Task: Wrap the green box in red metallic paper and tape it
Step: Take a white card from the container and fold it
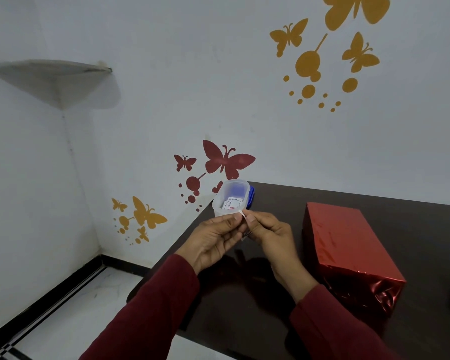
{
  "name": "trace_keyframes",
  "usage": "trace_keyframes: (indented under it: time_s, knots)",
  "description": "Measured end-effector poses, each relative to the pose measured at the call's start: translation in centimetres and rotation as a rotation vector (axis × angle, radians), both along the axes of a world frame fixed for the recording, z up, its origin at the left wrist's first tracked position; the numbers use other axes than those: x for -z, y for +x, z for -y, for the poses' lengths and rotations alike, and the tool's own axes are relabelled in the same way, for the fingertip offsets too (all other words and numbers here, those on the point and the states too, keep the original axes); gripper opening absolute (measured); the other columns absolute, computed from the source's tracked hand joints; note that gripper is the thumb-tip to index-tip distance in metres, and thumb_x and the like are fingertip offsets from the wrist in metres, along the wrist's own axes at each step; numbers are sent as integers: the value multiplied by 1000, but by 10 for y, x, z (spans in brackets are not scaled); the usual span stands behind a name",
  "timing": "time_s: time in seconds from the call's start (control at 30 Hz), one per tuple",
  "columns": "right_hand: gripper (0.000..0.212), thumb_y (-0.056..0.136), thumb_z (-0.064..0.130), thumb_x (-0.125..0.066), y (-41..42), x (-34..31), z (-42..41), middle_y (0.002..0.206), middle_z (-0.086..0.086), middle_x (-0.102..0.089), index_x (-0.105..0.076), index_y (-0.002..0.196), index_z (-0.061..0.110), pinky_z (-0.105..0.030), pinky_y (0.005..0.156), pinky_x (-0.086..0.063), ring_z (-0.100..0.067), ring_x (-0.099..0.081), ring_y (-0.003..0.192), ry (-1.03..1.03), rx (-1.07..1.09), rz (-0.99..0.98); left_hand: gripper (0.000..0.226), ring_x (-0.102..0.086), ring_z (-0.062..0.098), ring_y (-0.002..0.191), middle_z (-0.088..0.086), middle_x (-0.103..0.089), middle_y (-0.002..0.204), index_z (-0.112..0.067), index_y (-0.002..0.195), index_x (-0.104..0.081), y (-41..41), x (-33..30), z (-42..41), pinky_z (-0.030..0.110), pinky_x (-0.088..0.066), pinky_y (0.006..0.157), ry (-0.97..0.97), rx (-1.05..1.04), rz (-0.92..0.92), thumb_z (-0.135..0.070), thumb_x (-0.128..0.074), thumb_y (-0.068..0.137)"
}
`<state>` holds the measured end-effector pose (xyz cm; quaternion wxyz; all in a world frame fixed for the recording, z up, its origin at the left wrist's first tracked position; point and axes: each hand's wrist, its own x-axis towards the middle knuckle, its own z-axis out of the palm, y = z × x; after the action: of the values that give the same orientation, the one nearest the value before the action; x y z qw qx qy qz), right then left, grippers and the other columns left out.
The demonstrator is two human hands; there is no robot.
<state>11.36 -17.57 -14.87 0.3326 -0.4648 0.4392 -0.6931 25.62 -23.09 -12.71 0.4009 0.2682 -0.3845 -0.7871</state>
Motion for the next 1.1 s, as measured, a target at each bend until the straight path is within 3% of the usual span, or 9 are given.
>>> trace_keyframes:
  time_s: [0.23,0.47,0.67,0.77,0.83,0.97,1.03,1.1]
  knots:
    - [20,97,10,-68,1,-1,-2,112,2,-77,-81,107,21,-28,90,-60,-12,-73,105,2,13,-17,32,-76,18,84,15,-78,102,-1,114,-76,0,-2,-4,24,-62,67,-78,-52,37,-14,-79,85]
    - [19,93,15,-75,3,6,3,108,8,-79,-83,107,26,-31,97,-57,-7,-73,106,23,106,-161,28,-77,21,86,18,-78,102,0,112,-75,0,-2,-5,27,-60,71,-179,-180,146,-14,-76,88]
    - [13,93,15,-74,3,2,3,90,11,-80,-84,100,22,-28,86,-59,-5,-75,89,92,209,-197,21,-77,24,93,17,-79,101,-2,109,-76,-2,-2,-8,28,-60,78,-262,-178,253,-11,-73,91]
    - [18,95,15,-66,2,6,8,80,7,-77,-79,85,23,-42,81,-63,-16,-74,82,172,316,-199,13,-76,24,88,19,-78,98,-3,103,-77,-4,-3,-10,29,-60,80,-263,-176,288,-9,-73,91]
    - [19,96,18,-61,4,7,11,82,4,-75,-74,83,22,-48,82,-63,-21,-73,84,207,364,-178,13,-74,22,81,19,-78,94,-1,101,-76,-4,-3,-9,30,-61,77,-241,-199,295,-8,-70,92]
    - [17,104,20,-51,2,4,13,89,-5,-76,-64,94,19,-39,77,-62,-22,-75,80,303,487,-104,14,-69,21,75,13,-74,84,-3,99,-68,-3,-8,-9,29,-57,62,-138,-300,234,-9,-58,92]
    - [16,105,21,-48,2,4,13,85,-8,-77,-62,98,18,-39,80,-59,-27,-75,84,327,548,-195,12,-66,22,77,11,-72,84,-7,90,-62,3,-11,-11,27,-54,58,-84,-345,169,-11,-51,91]
    - [15,105,18,-47,0,3,12,95,-10,-76,-62,107,14,-34,79,-53,-31,-72,94,332,592,-313,13,-64,22,79,11,-71,85,-9,82,-56,13,-14,-12,26,-50,57,-45,-379,116,-14,-47,90]
